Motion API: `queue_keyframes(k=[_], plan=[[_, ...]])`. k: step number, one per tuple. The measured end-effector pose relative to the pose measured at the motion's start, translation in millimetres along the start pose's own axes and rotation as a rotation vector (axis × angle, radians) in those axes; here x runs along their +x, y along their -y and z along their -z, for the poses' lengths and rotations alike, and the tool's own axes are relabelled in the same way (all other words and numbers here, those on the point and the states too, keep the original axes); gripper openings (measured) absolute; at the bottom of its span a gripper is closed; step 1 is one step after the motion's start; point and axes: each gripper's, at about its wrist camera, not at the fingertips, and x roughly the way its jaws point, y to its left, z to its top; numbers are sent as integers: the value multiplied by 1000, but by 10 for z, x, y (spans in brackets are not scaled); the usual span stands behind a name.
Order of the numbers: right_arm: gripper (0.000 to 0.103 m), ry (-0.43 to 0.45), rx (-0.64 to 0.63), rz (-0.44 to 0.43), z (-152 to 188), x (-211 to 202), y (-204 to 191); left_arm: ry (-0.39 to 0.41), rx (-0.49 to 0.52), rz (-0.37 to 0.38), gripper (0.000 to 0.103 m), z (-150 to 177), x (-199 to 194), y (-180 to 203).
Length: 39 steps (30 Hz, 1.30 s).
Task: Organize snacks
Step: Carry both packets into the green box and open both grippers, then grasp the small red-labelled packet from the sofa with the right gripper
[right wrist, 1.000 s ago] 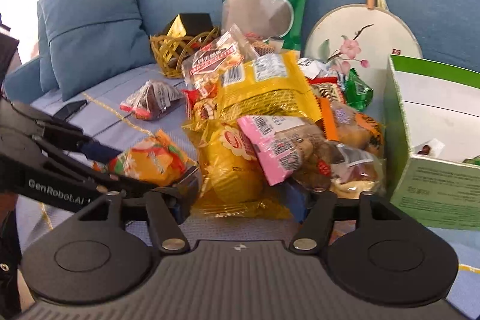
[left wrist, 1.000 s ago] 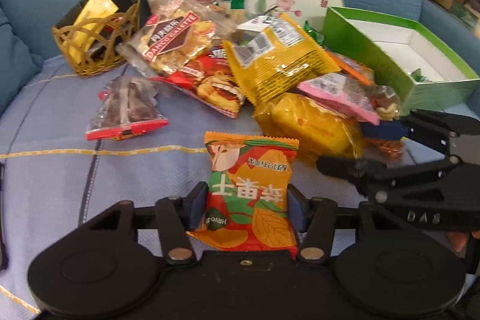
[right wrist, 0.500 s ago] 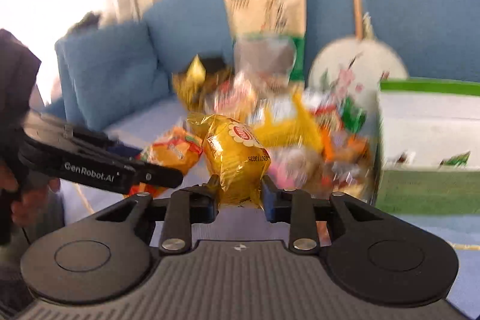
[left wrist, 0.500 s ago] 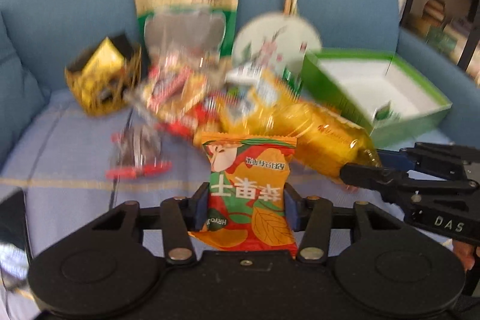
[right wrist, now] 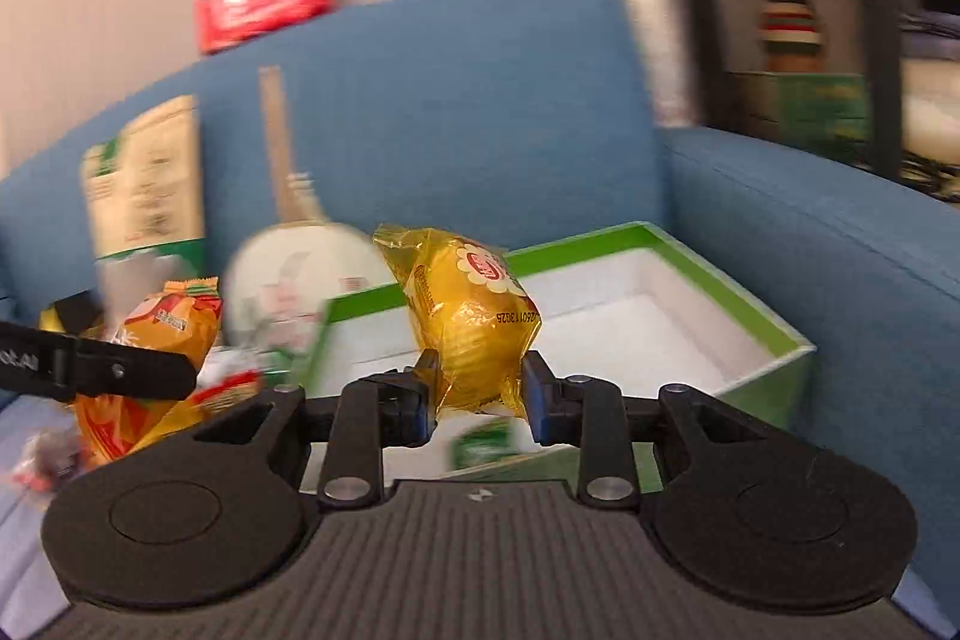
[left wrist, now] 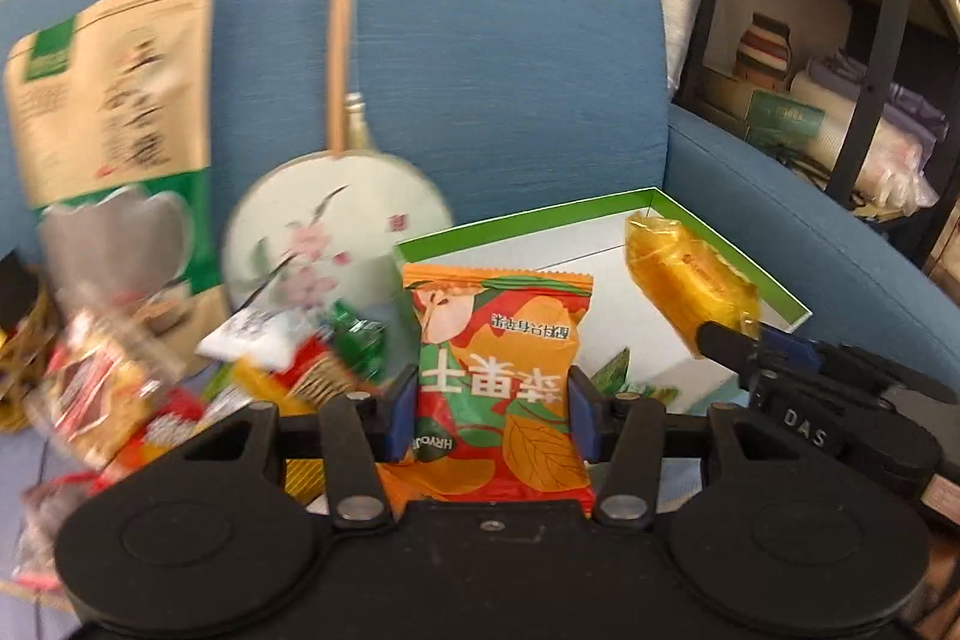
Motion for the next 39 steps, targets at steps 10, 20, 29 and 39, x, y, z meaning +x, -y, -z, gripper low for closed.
queue_keyframes(k=[10, 20, 29, 39], plan=[[53, -22, 10, 88, 68, 168, 127, -38, 17, 18, 73, -3, 549, 246], [103, 29, -185, 127, 164, 100, -78, 58, 48, -44, 103, 108, 220, 190], [103, -12, -84, 41, 214, -63, -128, 10, -39, -236, 103, 421, -331, -294], [103, -219, -106, -177, 571, -439, -743, -114, -253, -343, 103, 1082, -738, -840]])
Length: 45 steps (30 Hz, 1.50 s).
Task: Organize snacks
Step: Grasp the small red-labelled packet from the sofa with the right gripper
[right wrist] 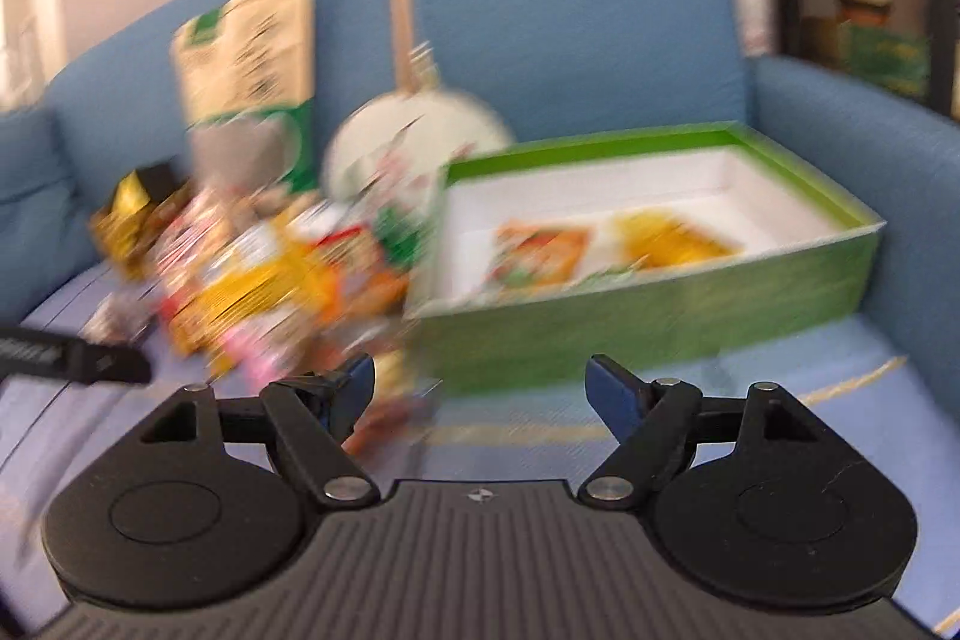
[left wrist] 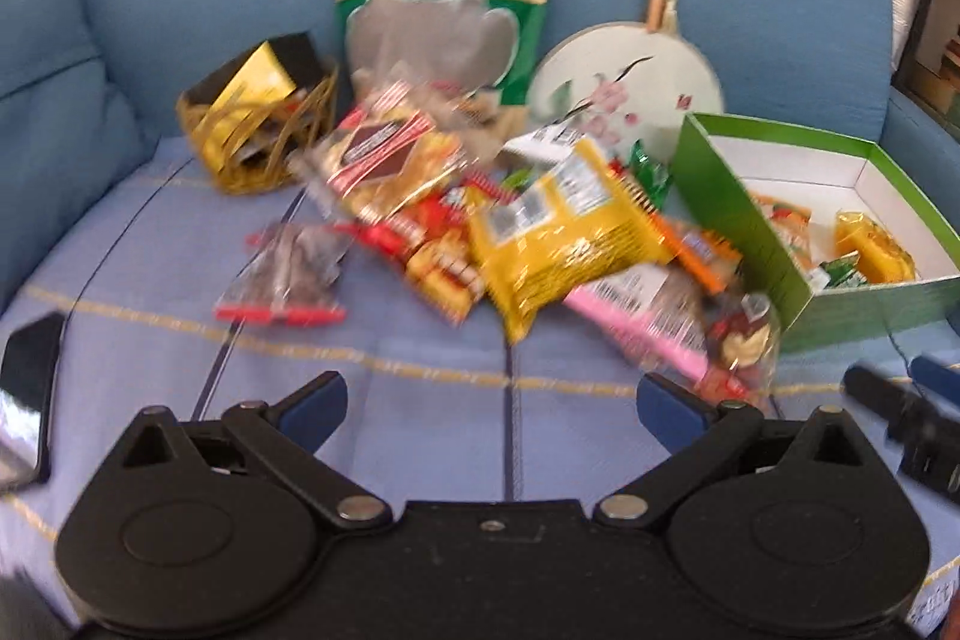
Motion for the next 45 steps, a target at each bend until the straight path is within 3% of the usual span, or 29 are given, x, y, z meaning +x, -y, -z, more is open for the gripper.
queue_keyframes(k=[2, 6, 15, 16, 17, 19, 20, 27, 29, 33, 35, 36, 40, 45], plan=[[103, -37, -28, -30, 45, 17, -128, 6, 4, 8, 103, 62, -44, -41], [103, -78, -93, 13, -6, 144, -323, 16, 16, 24, 103, 115, -110, -103], [103, -176, -53, 76, -109, 634, -358, 14, -24, 38, 103, 94, -43, -301], [84, -184, -52, 69, -104, 674, -366, 19, -26, 35, 103, 83, -43, -319], [50, -192, -39, 38, -97, 702, -367, 23, -28, 32, 103, 69, -44, -335], [33, -225, -26, -16, -80, 705, -409, 31, -26, 29, 103, 49, -50, -352], [32, -229, -50, -42, -58, 673, -455, 37, -19, 24, 103, 45, -58, -355], [32, -253, -112, -160, 139, 314, -612, 34, -6, 32, 103, 102, -52, -375], [36, -259, -106, -189, 187, 232, -615, 31, -7, 37, 103, 123, -59, -373], [62, -229, -126, -174, 215, 123, -649, 37, 6, 51, 103, 145, -96, -335], [95, -190, -133, -134, 188, 82, -669, 43, 13, 56, 103, 149, -125, -317], [100, -168, -138, -119, 178, 65, -674, 47, 16, 60, 103, 153, -139, -314], [103, -140, -163, -79, 146, 74, -665, 63, 18, 103, 103, 147, -194, -311], [99, -190, -157, -121, 207, 77, -660, 72, 32, 169, 103, 120, -215, -256]])
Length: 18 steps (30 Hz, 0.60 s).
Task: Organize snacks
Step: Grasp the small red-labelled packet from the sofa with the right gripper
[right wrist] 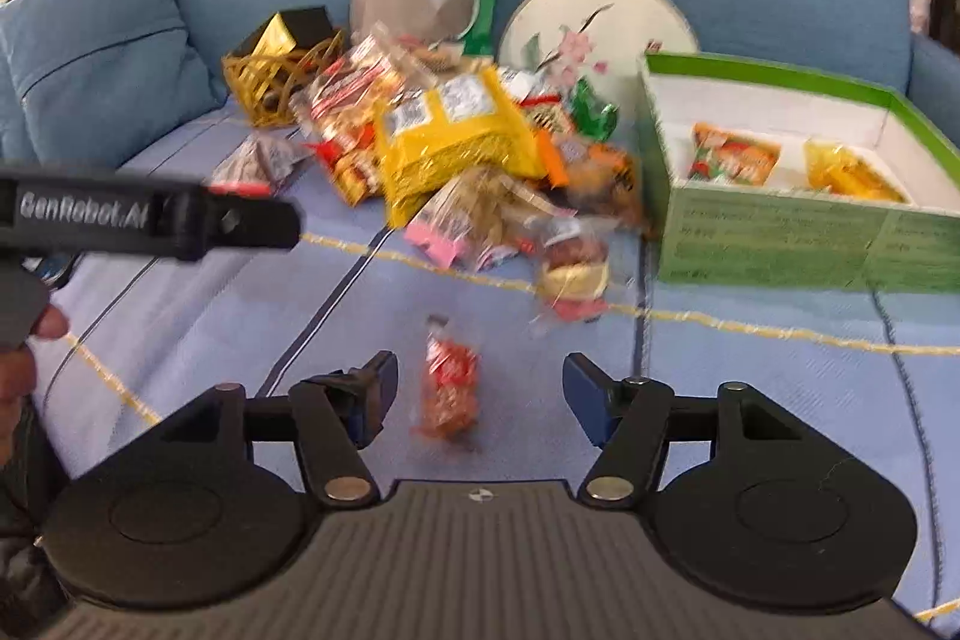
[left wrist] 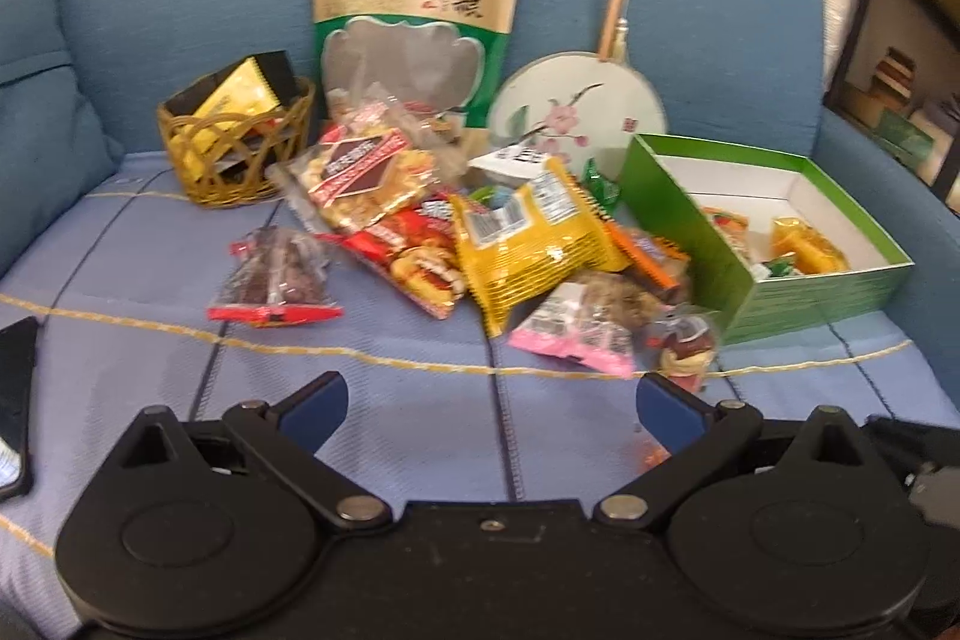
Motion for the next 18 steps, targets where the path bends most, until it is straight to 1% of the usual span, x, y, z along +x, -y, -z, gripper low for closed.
queue_keyframes(k=[4, 5, 6, 7, 9, 10, 11, 12, 15, 18], plan=[[99, -11, -24, 5, 46, -15, -27, -5, 36, 66, 103, -83, 110, 94], [98, -14, -22, 4, 49, -8, -23, -20, 40, 75, 103, -103, 154, 121], [95, -18, -15, 0, 44, 13, -17, -31, 40, 89, 103, -123, 186, 148], [91, -22, -9, -5, 41, 32, -19, -35, 41, 116, 103, -142, 213, 180], [88, -19, -9, -20, 35, 78, -40, -43, 55, 165, 103, -186, 268, 272], [73, -19, -13, -32, 39, 101, -52, -47, 66, 186, 103, -205, 297, 321], [38, -26, -16, -43, 44, 136, -56, -53, 78, 198, 102, -221, 337, 379], [40, -29, -4, -35, 53, 143, -47, -61, 89, 204, 101, -236, 386, 436], [40, -22, 5, 26, 106, 42, -12, -79, 115, 214, 100, -257, 546, 589], [40, -32, -7, 91, 144, -65, 68, -90, 131, 195, 100, -283, 727, 720]])
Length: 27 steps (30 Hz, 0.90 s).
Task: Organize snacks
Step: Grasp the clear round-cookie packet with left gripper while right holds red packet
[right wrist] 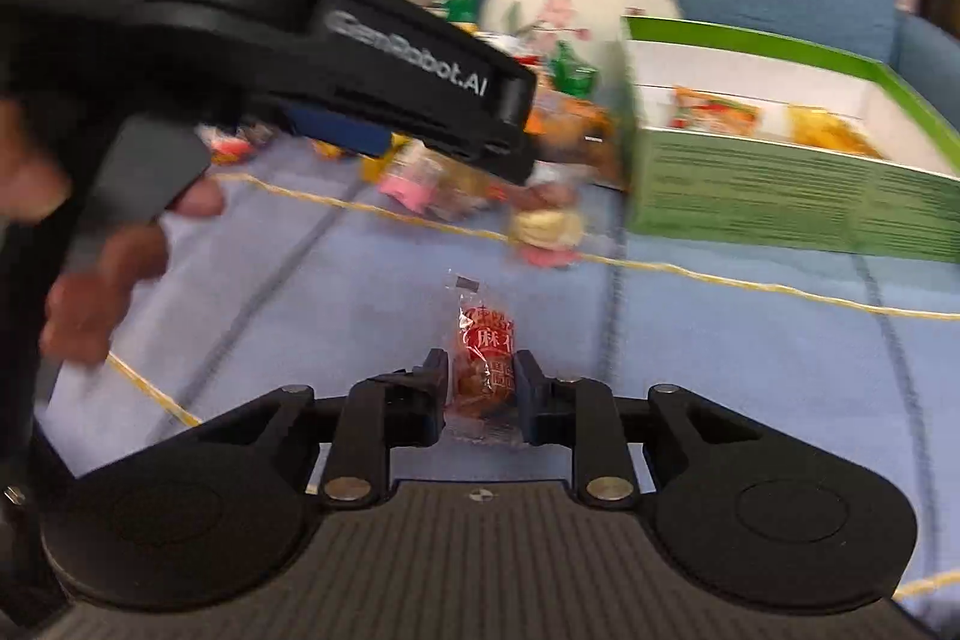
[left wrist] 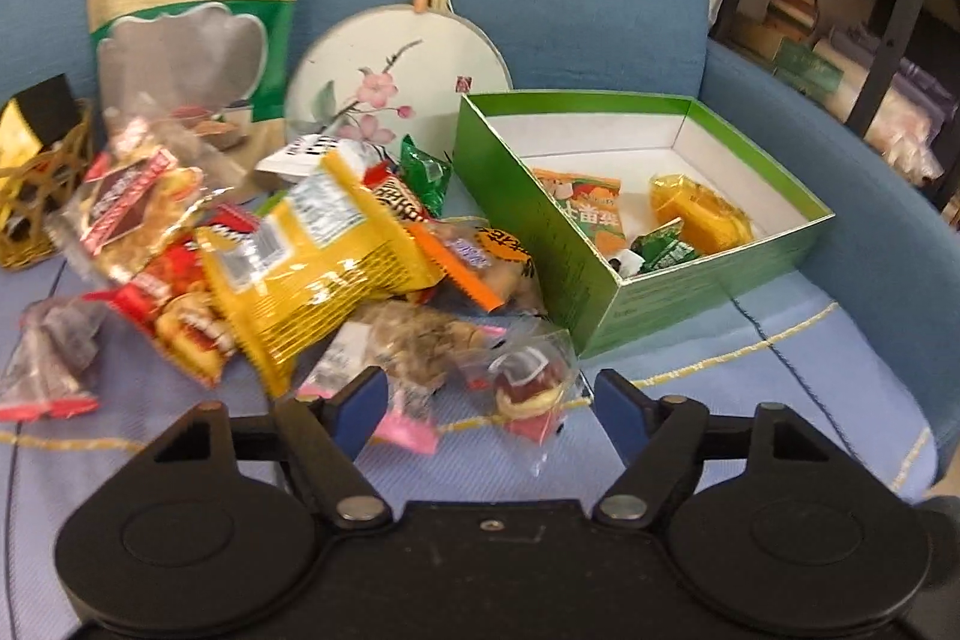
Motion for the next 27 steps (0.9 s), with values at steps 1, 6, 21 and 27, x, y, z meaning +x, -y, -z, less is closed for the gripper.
queue_keyframes(k=[1, 6, 21, 27], plan=[[40, -3, 6, 13, 2, -28, 41, -6, -2, -4, 100, -24, 74, 30], [41, 4, 58, 45, 33, -89, 225, -3, 42, -59, 103, -90, 330, 197], [41, 7, 103, 44, 70, -42, 308, -23, 0, -66, 103, 46, 491, 172], [42, 6, 115, 46, 68, -1, 324, -18, -14, -60, 103, 22, 562, 149]])
